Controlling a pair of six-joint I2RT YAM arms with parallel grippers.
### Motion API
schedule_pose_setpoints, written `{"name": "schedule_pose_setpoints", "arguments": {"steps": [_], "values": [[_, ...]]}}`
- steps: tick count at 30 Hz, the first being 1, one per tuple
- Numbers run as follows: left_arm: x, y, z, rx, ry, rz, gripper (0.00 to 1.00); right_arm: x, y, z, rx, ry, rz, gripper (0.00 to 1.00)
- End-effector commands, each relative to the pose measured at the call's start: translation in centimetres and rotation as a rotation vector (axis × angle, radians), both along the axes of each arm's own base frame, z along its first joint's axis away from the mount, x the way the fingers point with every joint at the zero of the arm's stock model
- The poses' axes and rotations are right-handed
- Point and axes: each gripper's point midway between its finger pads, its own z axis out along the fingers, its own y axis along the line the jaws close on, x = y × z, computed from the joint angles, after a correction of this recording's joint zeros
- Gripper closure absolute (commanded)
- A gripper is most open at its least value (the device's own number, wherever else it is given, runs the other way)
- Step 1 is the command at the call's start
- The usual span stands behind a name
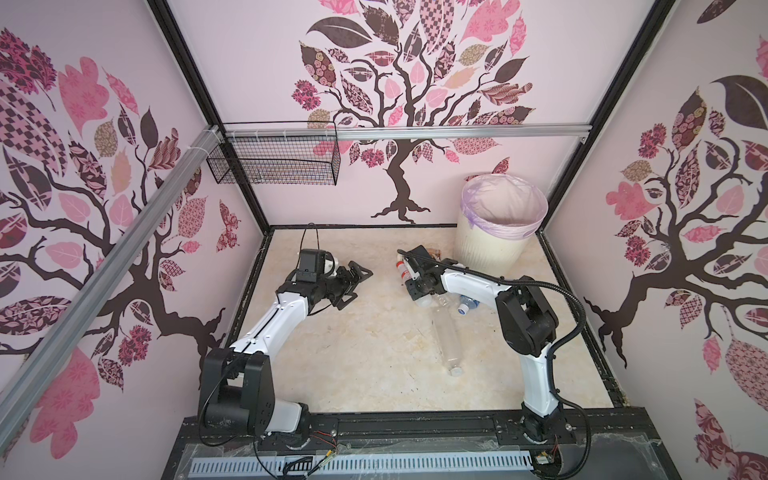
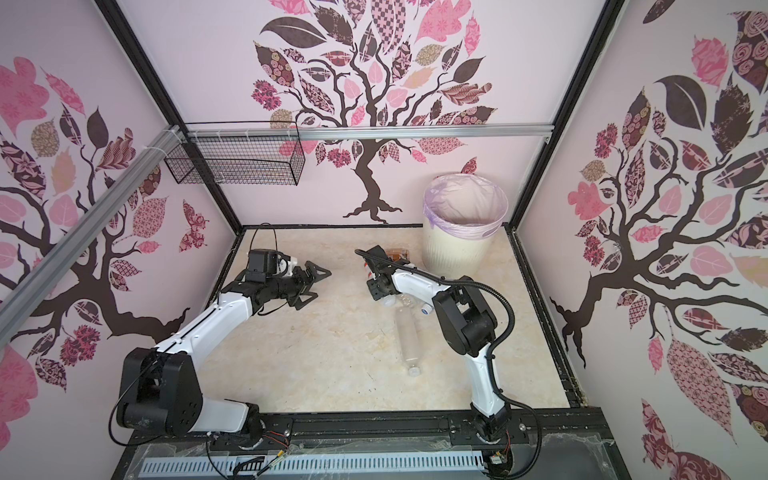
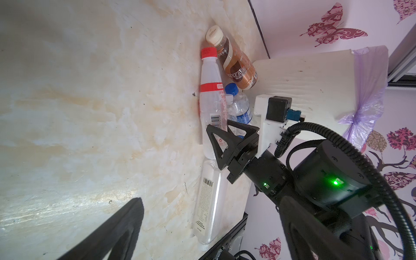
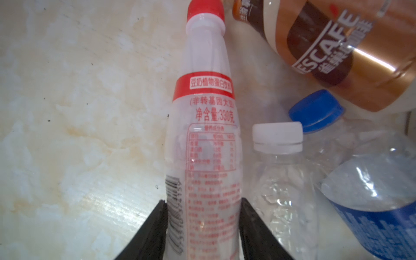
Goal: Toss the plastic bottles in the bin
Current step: 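Close the right gripper around the red-capped white bottle's body, then lift the red-capped bottle with the right gripper and carry it over the bin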
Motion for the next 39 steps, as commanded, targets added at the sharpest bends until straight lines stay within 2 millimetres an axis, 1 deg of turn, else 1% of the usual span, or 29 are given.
{"name": "schedule_pose_setpoints", "arguments": {"steps": [1,4,8,10,14,17,19,20,22,24,26,28,30,33,35,37,39], "values": [[-0.3,0.1,0.4,-0.006,-0.018,-0.005,0.02,-0.8,0.8,1.0,0.025,0.028,0.016,0.50],[-0.3,0.2,1.0,0.003,-0.032,-0.007,0.02,-1.5,1.0,3.2,0.067,0.028,0.029,0.51],[0.1,0.1,2.1,0.007,-0.060,-0.016,0.02,-2.2,1.1,7.7,0.144,-0.025,0.036,0.51],[0.3,0.0,2.9,0.003,-0.076,-0.019,0.02,-2.0,0.6,10.7,0.164,-0.083,0.026,0.52],[0.8,-0.1,4.6,-0.007,-0.112,-0.017,0.02,-1.1,-1.0,17.8,0.233,-0.231,-0.013,0.52],[1.1,-0.2,6.1,-0.012,-0.148,-0.017,0.02,0.1,-3.6,23.9,0.318,-0.331,-0.076,0.54],[1.1,-0.2,7.0,-0.010,-0.170,-0.014,0.02,0.8,-6.1,28.0,0.362,-0.407,-0.131,0.55],[1.1,-0.3,7.5,-0.009,-0.184,-0.017,0.02,1.1,-7.2,29.7,0.374,-0.443,-0.153,0.55],[1.1,-0.5,8.1,-0.005,-0.201,-0.023,0.02,1.4,-9.8,33.4,0.387,-0.531,-0.211,0.55],[1.1,-0.7,8.7,0.000,-0.214,-0.033,0.02,1.5,-13.1,37.0,0.381,-0.629,-0.285,0.56],[1.0,-0.9,9.0,0.003,-0.224,-0.041,0.02,1.0,-16.0,40.2,0.367,-0.729,-0.357,0.55],[1.0,-1.0,9.0,0.009,-0.230,-0.045,0.02,-0.1,-18.6,43.5,0.339,-0.855,-0.425,0.55],[1.0,-1.0,8.8,0.012,-0.229,-0.049,0.02,-1.9,-20.7,47.0,0.323,-0.983,-0.480,0.55],[0.9,-1.1,8.5,0.015,-0.224,-0.053,0.02,-4.0,-22.9,50.5,0.306,-1.101,-0.542,0.55],[1.0,-1.1,8.2,0.017,-0.220,-0.054,0.02,-4.4,-23.5,51.6,0.286,-1.143,-0.562,0.55],[1.0,-1.1,8.1,0.015,-0.218,-0.054,0.02,-3.6,-23.8,51.5,0.242,-1.147,-0.574,0.55],[1.1,-1.2,7.8,0.013,-0.214,-0.056,0.02,-1.8,-23.8,50.2,0.192,-1.116,-0.583,0.54]]}}
